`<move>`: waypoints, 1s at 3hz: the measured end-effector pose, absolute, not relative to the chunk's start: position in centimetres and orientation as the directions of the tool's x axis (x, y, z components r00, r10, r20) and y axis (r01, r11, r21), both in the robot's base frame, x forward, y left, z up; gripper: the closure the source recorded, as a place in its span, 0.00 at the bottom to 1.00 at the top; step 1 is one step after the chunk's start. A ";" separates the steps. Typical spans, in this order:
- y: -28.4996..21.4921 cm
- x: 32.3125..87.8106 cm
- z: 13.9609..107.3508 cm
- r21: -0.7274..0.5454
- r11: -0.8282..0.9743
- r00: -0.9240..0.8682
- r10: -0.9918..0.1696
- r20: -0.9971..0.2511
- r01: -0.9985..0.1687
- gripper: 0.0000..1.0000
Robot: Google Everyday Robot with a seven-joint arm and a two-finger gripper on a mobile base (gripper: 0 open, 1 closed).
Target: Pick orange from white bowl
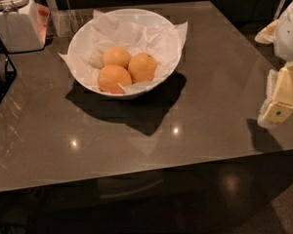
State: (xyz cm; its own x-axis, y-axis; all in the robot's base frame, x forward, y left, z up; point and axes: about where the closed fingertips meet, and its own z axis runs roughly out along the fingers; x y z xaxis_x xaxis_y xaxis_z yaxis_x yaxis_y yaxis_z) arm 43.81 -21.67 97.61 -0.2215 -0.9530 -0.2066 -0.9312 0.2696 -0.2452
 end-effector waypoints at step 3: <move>-17.7 48.8 98.4 -0.200 0.230 -0.137 -0.910 -0.393 -0.953 0.00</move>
Offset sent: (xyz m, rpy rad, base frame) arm 0.0298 0.0269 0.0033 0.1453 -0.0009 0.0629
